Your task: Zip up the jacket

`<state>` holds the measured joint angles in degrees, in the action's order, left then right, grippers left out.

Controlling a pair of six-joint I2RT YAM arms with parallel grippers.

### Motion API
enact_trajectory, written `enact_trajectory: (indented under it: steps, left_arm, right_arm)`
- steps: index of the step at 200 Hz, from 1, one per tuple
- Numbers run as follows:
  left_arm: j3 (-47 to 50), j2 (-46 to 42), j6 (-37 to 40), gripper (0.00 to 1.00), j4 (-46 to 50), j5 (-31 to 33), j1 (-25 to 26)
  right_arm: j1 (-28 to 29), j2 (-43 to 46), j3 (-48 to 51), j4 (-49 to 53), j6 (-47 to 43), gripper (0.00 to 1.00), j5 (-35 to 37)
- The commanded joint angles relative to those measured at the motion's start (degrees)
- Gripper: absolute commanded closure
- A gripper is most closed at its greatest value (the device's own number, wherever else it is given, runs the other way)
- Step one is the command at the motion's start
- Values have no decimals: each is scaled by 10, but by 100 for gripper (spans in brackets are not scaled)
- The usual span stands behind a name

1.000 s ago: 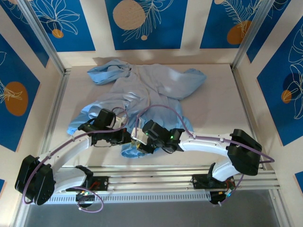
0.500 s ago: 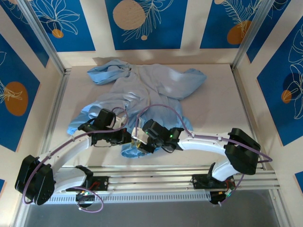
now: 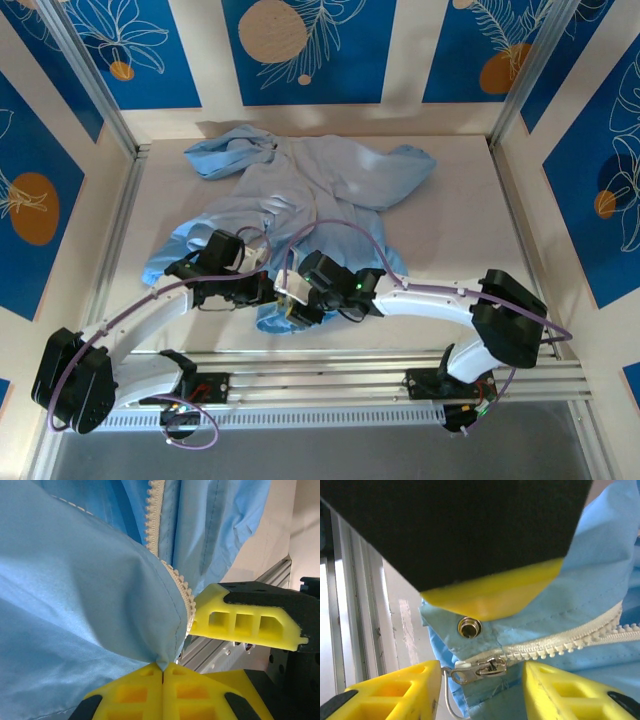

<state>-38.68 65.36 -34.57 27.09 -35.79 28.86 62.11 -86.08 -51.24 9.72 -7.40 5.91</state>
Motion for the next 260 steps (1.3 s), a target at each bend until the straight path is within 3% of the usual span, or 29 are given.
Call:
enact_trajectory:
  steps: [1, 38, 260]
  left_arm:
    - [4, 0, 5, 100, 6, -14, -6]
    - [5, -3, 7, 100, 11, -14, -6]
    - [1, -1, 11, 100, 16, -16, -6]
  right_arm:
    - [-3, -7, -16, 8, -7, 60, -11]
    - [-9, 6, -6, 13, 2, 65, -16]
    - [-53, 26, 10, 16, 19, 63, -87]
